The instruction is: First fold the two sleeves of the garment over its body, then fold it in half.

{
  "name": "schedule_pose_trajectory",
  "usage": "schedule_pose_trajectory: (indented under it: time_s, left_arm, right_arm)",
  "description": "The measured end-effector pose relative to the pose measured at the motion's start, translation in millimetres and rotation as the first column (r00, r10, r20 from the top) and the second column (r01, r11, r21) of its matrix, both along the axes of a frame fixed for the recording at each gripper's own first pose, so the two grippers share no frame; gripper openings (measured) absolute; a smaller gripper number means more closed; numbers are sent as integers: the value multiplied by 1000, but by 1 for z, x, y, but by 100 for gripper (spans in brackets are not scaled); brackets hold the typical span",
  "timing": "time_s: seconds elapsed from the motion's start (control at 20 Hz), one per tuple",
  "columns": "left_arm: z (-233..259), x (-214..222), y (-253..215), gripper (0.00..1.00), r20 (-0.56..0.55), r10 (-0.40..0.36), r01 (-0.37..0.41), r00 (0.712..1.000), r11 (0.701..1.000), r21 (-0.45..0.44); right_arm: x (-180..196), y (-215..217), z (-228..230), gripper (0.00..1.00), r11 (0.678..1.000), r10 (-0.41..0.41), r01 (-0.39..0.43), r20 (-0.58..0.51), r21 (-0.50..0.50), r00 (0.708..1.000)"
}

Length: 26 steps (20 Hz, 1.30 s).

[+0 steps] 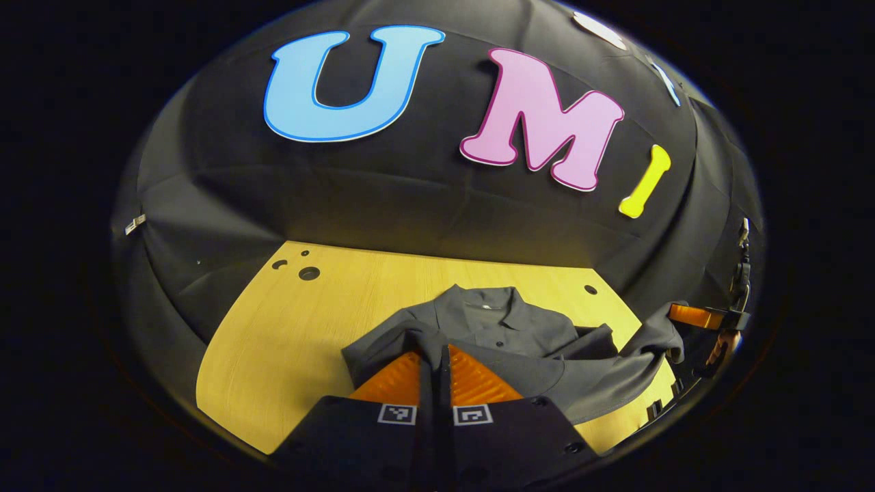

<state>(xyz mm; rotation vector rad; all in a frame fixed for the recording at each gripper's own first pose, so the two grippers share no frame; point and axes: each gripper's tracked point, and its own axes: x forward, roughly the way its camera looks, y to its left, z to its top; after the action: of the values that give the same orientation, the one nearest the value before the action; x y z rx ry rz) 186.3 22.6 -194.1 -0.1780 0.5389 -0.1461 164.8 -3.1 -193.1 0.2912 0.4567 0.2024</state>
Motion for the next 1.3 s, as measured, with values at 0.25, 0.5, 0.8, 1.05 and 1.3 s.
schedule_pose_trajectory:
  time_s: [0.25, 0.5, 0.8, 1.05, 1.3]
  left_arm:
    - [-12, 45, 10, 5, 11, 26, -26, 1000, 1000, 15]
    - [-40, 92, 8, 5, 11, 23, -24, 1000, 998, 62]
    - [-86, 137, 5, 5, -24, 19, -16, 1000, 993, 117]
    - [-127, 160, 4, 5, -72, 27, -15, 997, 987, 159]
    - [-160, 174, 1, 5, -116, 25, 0, 993, 979, 206]
  right_arm:
    - [40, -4, -11, 5, 1000, -31, 31, 1, -4, 1000]
    - [84, -2, -39, 5, 998, -53, 52, -15, -17, 999]
    - [133, -1, -87, 5, 998, -57, 56, -50, -35, 997]
    - [157, 0, -137, 5, 995, -63, 55, -113, -79, 992]
    - [170, 0, -176, 5, 993, -84, 67, -174, -99, 981]
